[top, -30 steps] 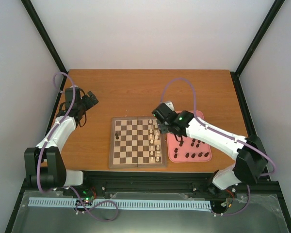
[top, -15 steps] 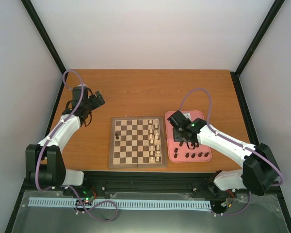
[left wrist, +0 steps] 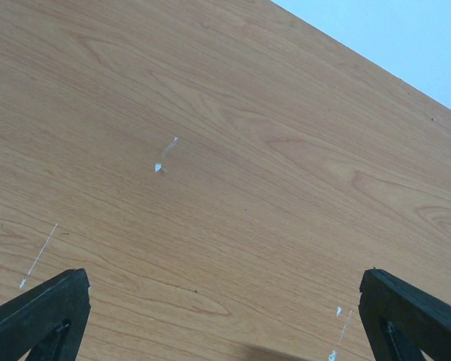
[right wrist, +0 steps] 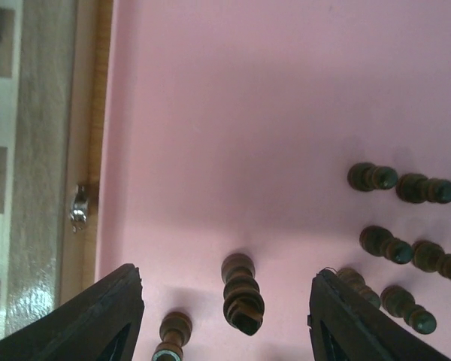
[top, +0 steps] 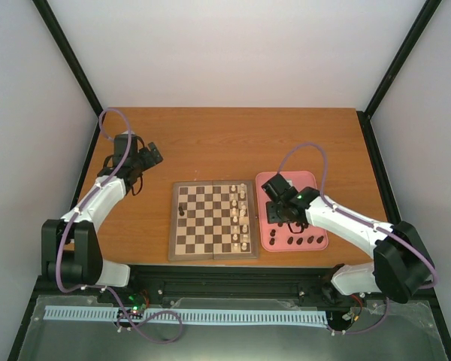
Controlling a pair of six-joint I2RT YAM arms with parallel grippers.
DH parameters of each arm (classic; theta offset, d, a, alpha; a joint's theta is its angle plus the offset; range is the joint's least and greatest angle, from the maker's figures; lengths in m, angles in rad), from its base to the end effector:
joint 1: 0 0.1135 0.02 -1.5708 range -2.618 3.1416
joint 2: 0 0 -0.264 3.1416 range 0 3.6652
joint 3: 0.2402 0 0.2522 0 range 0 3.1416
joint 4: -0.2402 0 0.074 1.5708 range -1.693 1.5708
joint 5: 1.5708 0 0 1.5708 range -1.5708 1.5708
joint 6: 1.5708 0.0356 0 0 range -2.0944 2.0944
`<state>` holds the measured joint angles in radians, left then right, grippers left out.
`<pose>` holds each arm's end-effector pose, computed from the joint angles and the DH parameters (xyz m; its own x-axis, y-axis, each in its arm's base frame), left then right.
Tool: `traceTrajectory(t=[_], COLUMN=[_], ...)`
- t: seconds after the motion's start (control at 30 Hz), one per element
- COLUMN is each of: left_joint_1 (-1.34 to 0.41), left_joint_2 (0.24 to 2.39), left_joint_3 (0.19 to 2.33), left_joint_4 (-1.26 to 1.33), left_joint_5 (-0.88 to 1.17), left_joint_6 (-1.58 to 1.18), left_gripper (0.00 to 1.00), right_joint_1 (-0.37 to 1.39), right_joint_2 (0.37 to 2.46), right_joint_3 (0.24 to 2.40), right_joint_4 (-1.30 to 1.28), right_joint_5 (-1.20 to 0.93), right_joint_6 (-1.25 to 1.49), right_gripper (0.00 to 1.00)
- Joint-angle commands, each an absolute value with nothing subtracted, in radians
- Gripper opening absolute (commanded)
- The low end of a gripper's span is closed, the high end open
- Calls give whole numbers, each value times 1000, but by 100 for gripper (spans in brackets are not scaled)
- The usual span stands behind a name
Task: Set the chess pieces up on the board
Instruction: Pick up the chess piece from the storage box.
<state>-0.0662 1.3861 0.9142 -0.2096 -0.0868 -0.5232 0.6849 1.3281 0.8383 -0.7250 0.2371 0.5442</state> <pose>0.3015 -0.0169 0.2461 -0.5439 -0.4628 -0.7000 -0.3152 0.8858 -0.3407 0.1902 0.1446 0.2057 -0.9066 -0.0907 -0.4122 -0.0960 0.9954 -0.0079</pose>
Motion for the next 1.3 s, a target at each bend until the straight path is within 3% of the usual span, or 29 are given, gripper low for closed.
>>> traceTrajectory(t=[0.0,0.8,1.27], left_joint_1=[-75,-75,-76], left_joint_2=[1396,1412,1420], left_joint_3=[962,971,973], left_joint_4=[-216,-221,-225], left_joint_5=[-103,-118,-114], left_joint_6=[-509,-511,-512], left_gripper=[100,100,100], right_joint_1=[675,667,889], right_joint_2=[1314,1276,1385], right_joint_3=[805,831,954], right_joint_4=[-707,-721,-834], right_joint_5=[215,212,256], right_joint_6=[567,502,529], right_gripper=[61,52,52])
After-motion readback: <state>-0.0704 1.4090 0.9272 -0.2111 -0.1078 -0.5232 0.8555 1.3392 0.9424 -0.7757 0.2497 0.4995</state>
